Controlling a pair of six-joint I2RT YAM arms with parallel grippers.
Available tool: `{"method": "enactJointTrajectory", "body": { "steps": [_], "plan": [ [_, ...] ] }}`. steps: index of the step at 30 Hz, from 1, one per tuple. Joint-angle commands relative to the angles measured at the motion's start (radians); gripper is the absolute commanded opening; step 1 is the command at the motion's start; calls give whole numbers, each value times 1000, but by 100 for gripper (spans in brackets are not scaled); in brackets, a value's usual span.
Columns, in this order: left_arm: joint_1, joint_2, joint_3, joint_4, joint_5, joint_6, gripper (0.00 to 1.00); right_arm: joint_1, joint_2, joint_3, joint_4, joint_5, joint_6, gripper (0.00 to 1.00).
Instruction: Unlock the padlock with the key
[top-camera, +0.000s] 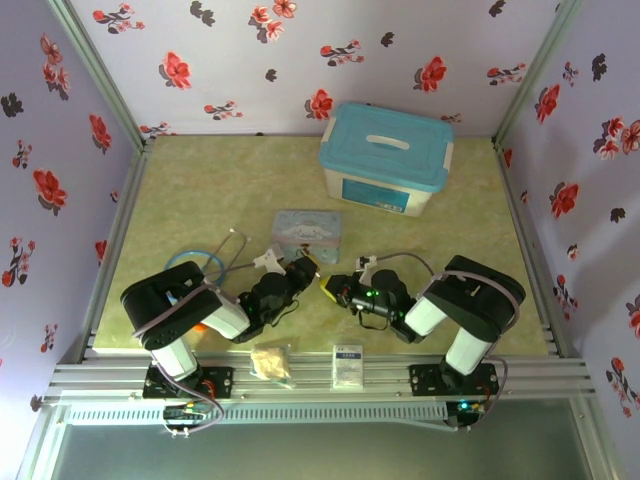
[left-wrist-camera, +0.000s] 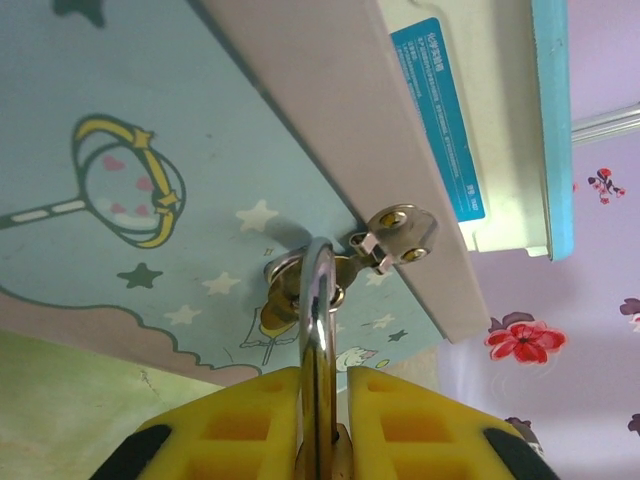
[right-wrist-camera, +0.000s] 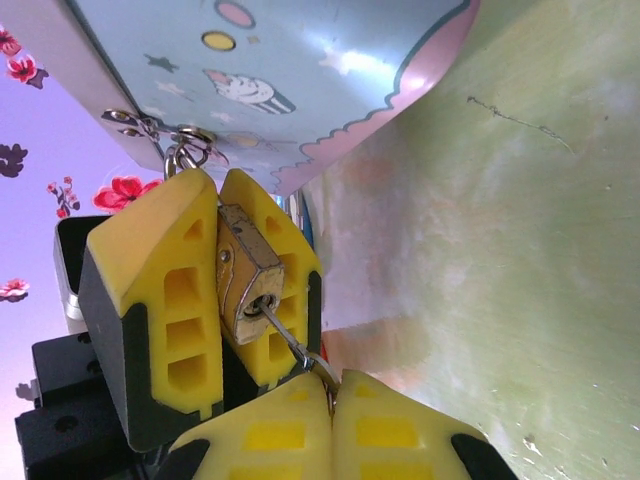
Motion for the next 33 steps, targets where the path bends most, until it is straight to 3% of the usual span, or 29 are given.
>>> {"method": "enactJointTrajectory", "body": {
  "steps": [1,12,21,33],
  "plan": [
    [-33,-30,-1,48,124,25,0,-52,10,56,102,-50,35,0],
    [-33,-7,14,40,142,15,0,-109,59,113,101,-185,39,0],
    [-33,-30,11,3,148,25,0,-153,79,112,101,-191,26,0],
    [-33,-3,14,14,127,28,0,-91,66,108,101,-113,42,0]
  ]
}}
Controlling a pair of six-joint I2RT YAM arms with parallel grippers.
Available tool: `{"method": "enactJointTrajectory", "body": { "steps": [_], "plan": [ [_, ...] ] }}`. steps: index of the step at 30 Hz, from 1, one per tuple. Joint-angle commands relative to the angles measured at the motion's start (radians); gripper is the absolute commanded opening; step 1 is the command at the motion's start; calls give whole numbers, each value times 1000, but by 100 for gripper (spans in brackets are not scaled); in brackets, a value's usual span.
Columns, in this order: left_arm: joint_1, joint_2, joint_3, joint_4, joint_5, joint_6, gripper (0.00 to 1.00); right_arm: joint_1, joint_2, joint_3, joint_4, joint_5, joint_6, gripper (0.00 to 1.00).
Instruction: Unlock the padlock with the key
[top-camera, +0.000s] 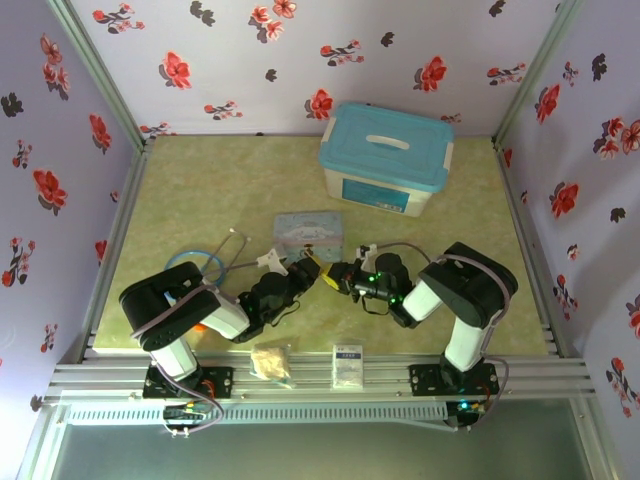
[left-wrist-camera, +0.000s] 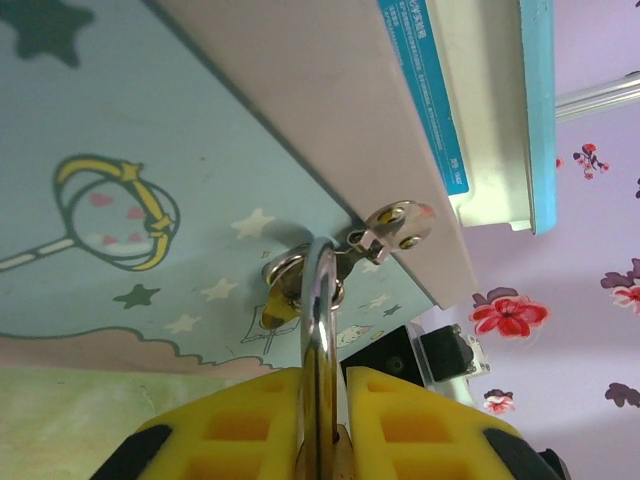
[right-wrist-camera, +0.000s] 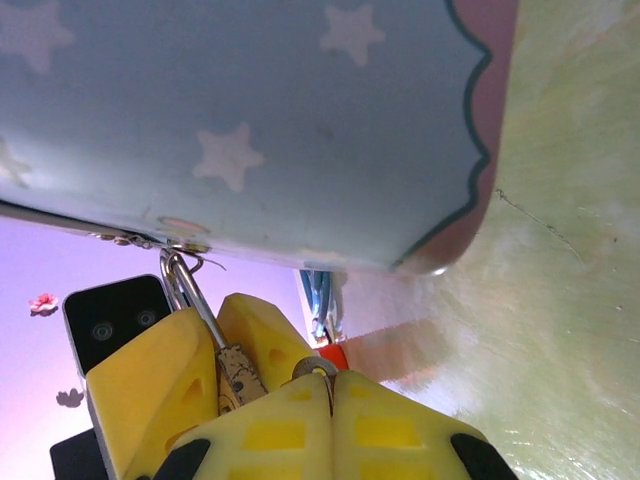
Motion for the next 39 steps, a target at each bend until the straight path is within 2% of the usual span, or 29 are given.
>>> {"method": "enactJointTrajectory", "body": {
  "steps": [1,4,8,13,16,19,21,23,27,30,32,34,39],
  "plan": [
    [-31,2,10,7,63,36,0,30,-23,5,108,76,4,0],
    [-29,-12,15,-46,30,71,0,26,-43,-64,106,143,-20,0],
    [-29,-39,57,-204,27,125,2,29,-79,-118,47,188,-48,0],
    [-20,-15,58,-213,18,128,1,32,-195,-166,-127,236,-100,0],
    [-13,20,88,-237,56,139,2,41,-334,-149,-374,265,-173,0],
    [-15,42,141,-358,82,135,5,63,-552,-90,-753,343,-298,0],
    [-19,40,142,-381,80,142,5,79,-702,-22,-1034,430,-400,0],
    [-18,27,122,-382,63,146,6,69,-779,11,-1166,459,-480,0],
    [-19,-4,124,-423,64,163,16,29,-791,64,-1242,438,-577,0],
    [-21,-26,105,-421,63,147,36,28,-770,98,-1222,416,-616,0],
    [-21,-68,69,-417,30,136,46,29,-770,100,-1181,413,-615,0],
    [-22,-136,30,-411,-4,153,50,28,-764,108,-1160,406,-616,0],
    [-28,-348,53,-566,-19,269,50,30,-745,111,-1090,384,-601,0]
  ]
}}
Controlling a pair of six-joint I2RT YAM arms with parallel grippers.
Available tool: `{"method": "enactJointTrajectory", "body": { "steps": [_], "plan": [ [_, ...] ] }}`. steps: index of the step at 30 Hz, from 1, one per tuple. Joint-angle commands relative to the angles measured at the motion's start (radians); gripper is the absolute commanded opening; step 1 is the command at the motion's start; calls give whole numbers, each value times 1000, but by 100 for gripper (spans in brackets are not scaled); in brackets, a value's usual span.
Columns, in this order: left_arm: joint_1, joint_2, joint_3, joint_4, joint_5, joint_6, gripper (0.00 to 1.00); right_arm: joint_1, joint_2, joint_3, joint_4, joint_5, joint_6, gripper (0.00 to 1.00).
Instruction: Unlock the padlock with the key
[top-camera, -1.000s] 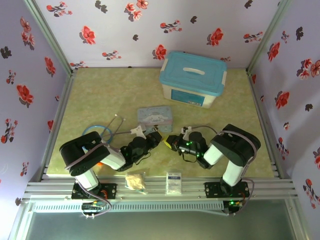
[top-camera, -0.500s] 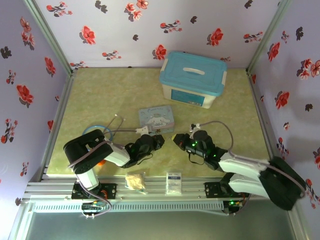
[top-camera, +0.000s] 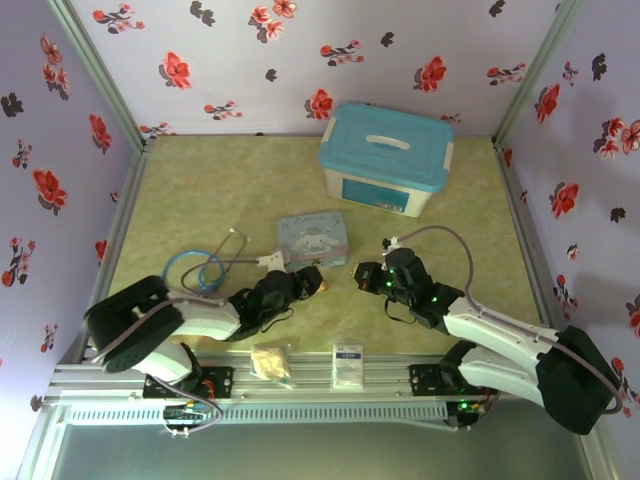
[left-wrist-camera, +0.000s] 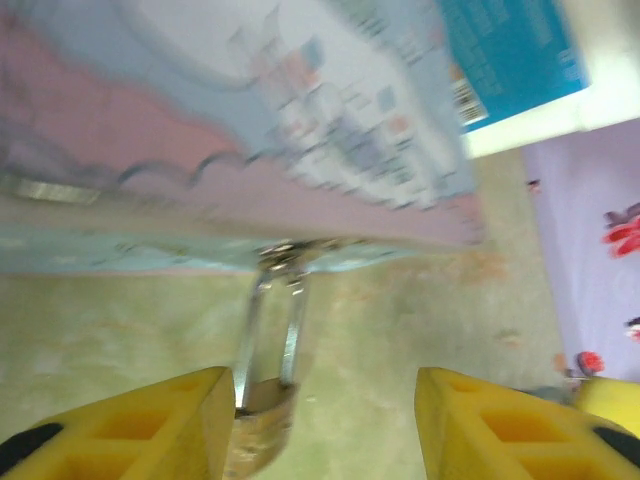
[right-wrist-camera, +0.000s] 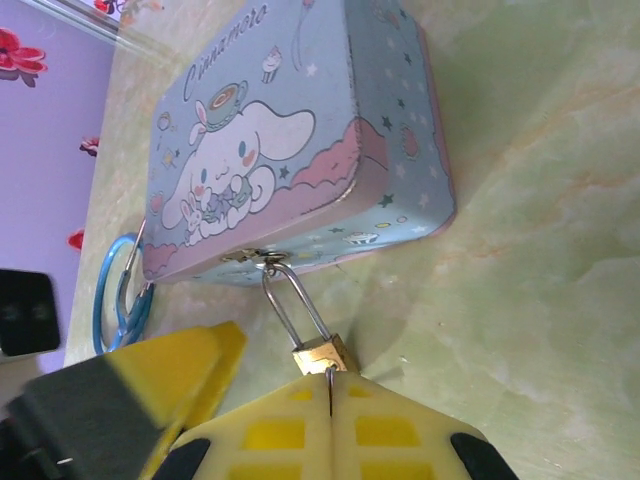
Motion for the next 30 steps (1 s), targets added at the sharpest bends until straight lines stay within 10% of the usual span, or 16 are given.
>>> {"method": "enactJointTrajectory", "body": {
  "steps": [1,11,18,30],
  "plan": [
    [-13,-119,33,-91,-40,119,49,2,10,26,68,-20,-18,0],
    [-18,-148,91,-65,60,-65,51,-1,12,-10,341,-104,33,0],
    [-31,-145,143,-132,67,-23,53,2,6,35,-77,4,-72,0],
    [-32,-57,134,-56,69,-15,49,23,-164,-162,-178,26,-28,0]
  ]
}}
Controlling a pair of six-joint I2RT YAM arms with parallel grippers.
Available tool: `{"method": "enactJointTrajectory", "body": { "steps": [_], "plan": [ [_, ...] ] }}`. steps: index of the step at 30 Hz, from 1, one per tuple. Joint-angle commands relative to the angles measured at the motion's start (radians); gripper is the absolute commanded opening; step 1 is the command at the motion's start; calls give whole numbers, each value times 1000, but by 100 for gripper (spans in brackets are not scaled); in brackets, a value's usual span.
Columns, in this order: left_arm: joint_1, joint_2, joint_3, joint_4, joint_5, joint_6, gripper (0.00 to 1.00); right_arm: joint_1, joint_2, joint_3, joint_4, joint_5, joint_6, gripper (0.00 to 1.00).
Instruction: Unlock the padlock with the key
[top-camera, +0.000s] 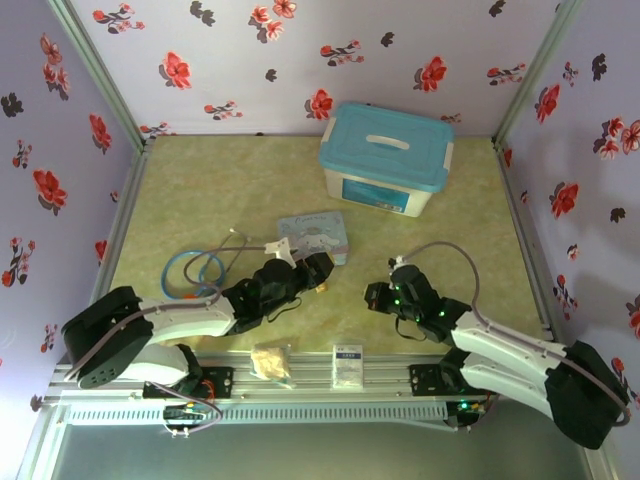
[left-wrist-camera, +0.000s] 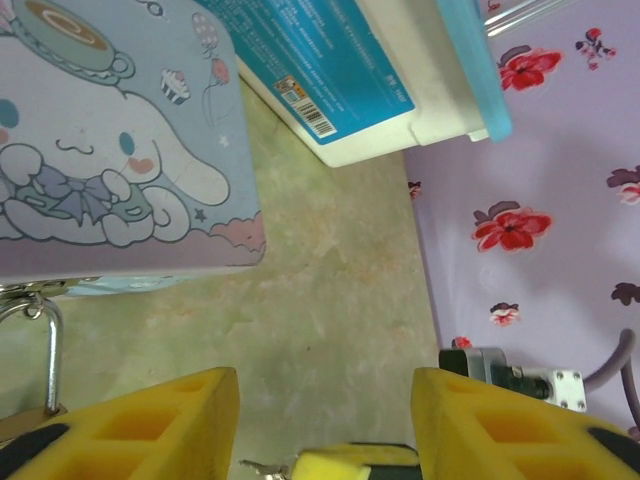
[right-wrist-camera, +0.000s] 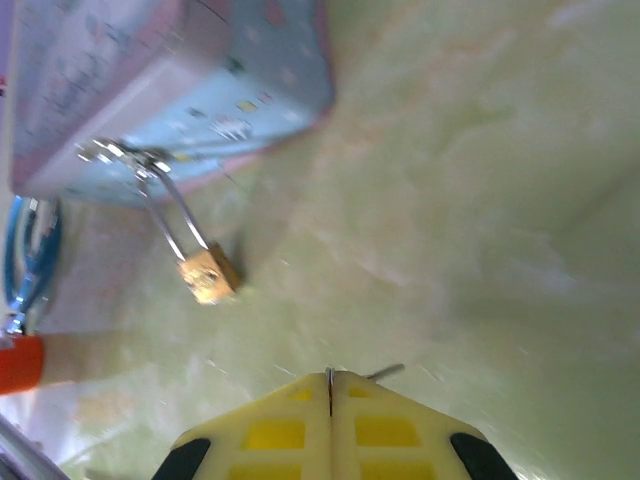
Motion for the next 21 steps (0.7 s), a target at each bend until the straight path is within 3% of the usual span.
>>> {"method": "enactJointTrajectory", "body": {
  "steps": [1,7,18,21],
  "plan": [
    [-8,30,14,41,12,23,48,12,-39,-21,-58,29,3,0],
    [-9,62,25,64,36,20,48,102,-88,-48,-174,102,31,0],
    [-8,103,30,105,47,16,48,131,-185,-63,-362,204,86,0],
    [-9,113,28,120,57,10,48,131,-173,-38,-395,226,81,9]
  ]
}}
